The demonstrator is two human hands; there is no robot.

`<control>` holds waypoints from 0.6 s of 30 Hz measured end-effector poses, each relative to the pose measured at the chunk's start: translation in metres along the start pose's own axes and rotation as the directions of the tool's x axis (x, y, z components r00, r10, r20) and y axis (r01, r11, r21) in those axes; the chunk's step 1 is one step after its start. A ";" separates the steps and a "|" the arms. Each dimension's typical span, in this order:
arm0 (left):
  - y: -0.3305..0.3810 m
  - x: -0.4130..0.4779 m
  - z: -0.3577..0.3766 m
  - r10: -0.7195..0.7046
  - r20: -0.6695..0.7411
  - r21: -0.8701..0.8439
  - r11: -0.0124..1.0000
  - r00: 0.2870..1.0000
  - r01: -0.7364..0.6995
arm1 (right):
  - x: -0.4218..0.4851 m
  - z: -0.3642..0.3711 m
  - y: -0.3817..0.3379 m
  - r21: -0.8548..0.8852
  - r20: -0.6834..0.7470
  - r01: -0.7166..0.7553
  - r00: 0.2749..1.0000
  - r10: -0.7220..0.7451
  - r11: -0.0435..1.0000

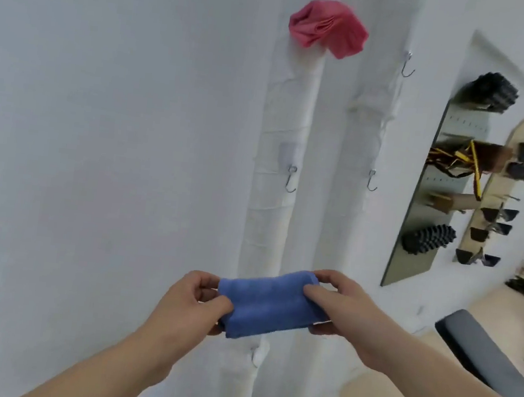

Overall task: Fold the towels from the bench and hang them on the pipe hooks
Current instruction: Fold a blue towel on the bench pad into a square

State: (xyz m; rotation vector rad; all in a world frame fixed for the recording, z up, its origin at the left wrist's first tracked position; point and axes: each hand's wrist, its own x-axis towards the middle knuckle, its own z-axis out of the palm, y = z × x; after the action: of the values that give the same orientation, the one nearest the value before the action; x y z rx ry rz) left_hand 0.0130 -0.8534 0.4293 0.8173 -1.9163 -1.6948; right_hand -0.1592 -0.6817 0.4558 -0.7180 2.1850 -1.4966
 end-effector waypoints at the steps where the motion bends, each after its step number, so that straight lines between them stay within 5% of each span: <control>1: 0.013 0.022 0.001 0.029 0.012 0.001 1.000 1.000 -0.029 | 0.018 -0.005 -0.011 0.012 -0.032 0.022 0.999 -0.022 1.000; 10: 0.143 0.164 0.024 0.284 -0.004 -0.045 0.958 0.959 -0.284 | 0.155 -0.062 -0.116 0.052 -0.232 0.325 0.923 -0.306 0.944; 14: 0.160 0.199 0.047 0.270 -0.063 -0.036 0.961 0.961 -0.273 | 0.203 -0.074 -0.119 -0.064 -0.276 0.437 0.856 -0.437 0.897; 18: 0.150 0.218 0.064 0.231 -0.150 -0.041 0.970 0.961 -0.240 | 0.241 -0.070 -0.099 -0.191 -0.173 0.533 0.809 -0.562 0.825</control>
State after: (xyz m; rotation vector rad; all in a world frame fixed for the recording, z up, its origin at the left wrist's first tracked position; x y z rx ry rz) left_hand -0.2078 -0.9474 0.5571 0.6421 -1.7791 -1.5003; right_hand -0.3720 -0.8070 0.5649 -1.3894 2.3842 -1.7806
